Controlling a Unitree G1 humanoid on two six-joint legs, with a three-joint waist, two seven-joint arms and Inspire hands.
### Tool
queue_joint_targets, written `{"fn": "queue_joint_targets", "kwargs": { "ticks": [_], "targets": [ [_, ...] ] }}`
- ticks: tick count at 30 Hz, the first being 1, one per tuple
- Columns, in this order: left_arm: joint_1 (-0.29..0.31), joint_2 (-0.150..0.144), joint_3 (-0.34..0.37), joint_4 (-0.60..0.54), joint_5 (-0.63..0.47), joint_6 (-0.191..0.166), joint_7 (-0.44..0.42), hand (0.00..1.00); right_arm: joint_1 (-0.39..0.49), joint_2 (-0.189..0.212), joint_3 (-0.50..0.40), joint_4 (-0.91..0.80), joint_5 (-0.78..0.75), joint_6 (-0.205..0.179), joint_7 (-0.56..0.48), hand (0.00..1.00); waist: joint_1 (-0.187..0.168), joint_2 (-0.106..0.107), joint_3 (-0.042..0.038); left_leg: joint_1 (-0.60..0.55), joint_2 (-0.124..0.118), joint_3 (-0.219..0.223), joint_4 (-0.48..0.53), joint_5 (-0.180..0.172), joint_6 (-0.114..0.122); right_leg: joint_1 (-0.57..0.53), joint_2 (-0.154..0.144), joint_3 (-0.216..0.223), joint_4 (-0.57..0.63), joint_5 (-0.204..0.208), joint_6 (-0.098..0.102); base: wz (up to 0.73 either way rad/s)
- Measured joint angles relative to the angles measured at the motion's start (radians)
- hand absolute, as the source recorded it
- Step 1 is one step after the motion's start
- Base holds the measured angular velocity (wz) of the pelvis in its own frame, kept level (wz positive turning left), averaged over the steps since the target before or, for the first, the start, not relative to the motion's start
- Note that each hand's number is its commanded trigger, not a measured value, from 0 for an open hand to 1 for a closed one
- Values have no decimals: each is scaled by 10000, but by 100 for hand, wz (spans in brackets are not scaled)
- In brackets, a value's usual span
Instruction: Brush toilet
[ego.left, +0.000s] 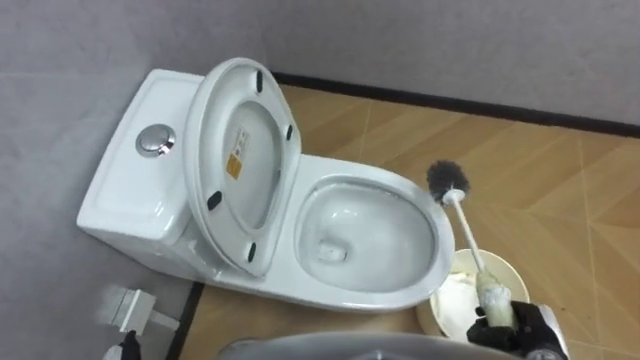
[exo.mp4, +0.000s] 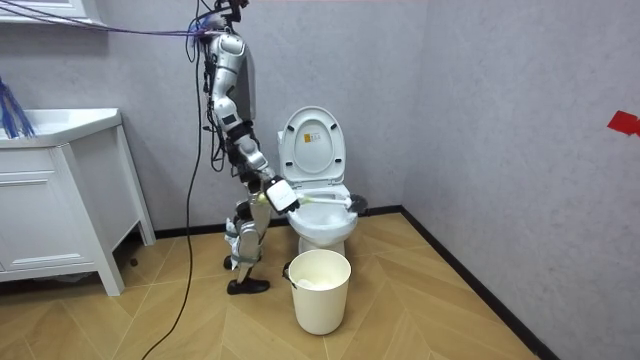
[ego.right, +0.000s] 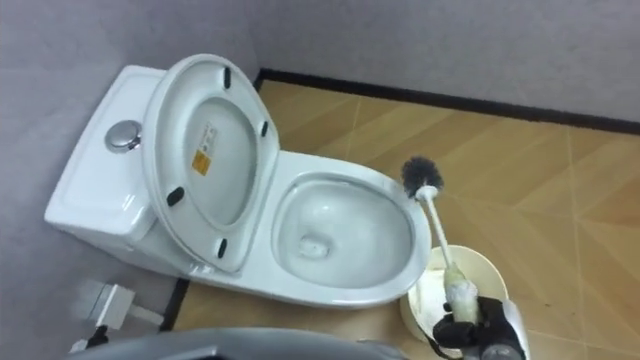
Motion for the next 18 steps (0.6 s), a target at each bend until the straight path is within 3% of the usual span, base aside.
{"fn": "queue_joint_targets", "kwargs": {
  "ticks": [4,8,13,14,15,16,18],
  "targets": [
    [-65,-149,-6,40,-132,4,9,0,-27,210,-132,258,828,-58,-426,100,-258,139,5,188,153,341,-52,-143,-11,5,178,461,-9,86,-46,-35],
    [-458,-172,-55,236,-241,0,8,0,-215,218,-165,665,1087,-132,-716,100,-673,133,6,297,162,446,-58,-154,-17,-12,212,718,10,87,-48,-21],
    [-970,-272,-169,514,-968,53,26,0,-255,260,-156,691,1183,-134,-735,100,-765,156,7,298,170,622,-65,-187,2,-180,257,1017,40,105,-35,-19],
    [-1005,-288,-297,592,-967,27,18,0,-238,294,-155,691,1270,-133,-732,89,-761,157,9,280,186,710,-81,-188,3,-186,273,1031,24,148,-22,-11],
    [-1039,-306,-308,644,-967,12,15,0,-236,314,-155,691,1308,-131,-731,64,-761,157,9,271,191,717,-101,-189,3,-199,283,1035,4,165,-17,0],
    [-1081,-316,-350,702,-971,8,8,0,-251,353,-155,691,1373,-131,-729,0,-774,157,8,272,198,716,-163,-190,2,-225,296,1035,-7,174,-18,0],
    [-1065,-321,-369,786,-975,-10,7,0,-256,388,-156,713,1411,-134,-721,0,-789,163,8,317,200,716,-222,-191,2,-200,302,1029,-17,177,-15,0]
  ]
}}
